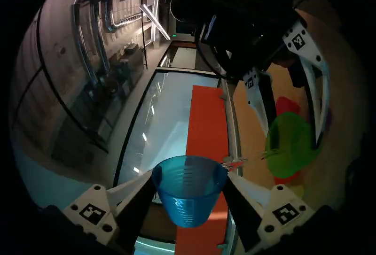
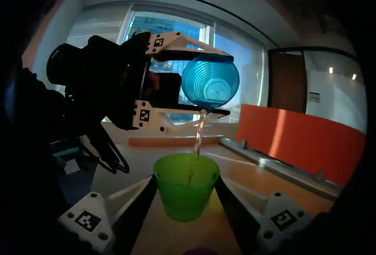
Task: Pour water
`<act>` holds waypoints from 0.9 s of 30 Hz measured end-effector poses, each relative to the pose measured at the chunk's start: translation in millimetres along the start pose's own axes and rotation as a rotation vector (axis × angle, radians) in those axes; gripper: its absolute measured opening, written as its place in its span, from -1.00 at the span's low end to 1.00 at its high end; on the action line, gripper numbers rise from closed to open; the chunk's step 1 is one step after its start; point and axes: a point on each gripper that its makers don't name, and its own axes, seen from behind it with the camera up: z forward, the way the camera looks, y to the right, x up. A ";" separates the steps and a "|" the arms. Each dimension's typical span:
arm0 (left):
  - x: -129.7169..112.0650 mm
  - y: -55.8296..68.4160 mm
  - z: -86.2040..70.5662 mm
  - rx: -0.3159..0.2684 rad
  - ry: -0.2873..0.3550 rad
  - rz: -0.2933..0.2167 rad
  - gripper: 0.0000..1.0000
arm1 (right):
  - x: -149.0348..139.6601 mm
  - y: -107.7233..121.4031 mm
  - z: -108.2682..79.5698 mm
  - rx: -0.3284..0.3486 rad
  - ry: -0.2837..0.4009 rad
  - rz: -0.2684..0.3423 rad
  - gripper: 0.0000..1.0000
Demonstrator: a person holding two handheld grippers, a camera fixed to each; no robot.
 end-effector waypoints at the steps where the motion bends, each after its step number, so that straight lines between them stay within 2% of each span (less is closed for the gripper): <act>1: 0.1 -0.2 0.0 0.000 0.000 0.005 0.74 | -0.2 0.4 -0.2 -0.001 0.000 0.000 0.78; 16: 8.1 -7.0 -4.3 0.011 0.008 0.071 0.74 | 0.0 6.8 1.5 -0.019 0.007 0.008 0.76; 27: 13.4 -7.4 -6.0 0.012 0.009 0.144 0.75 | 3.8 6.8 0.9 -0.023 0.017 0.006 0.76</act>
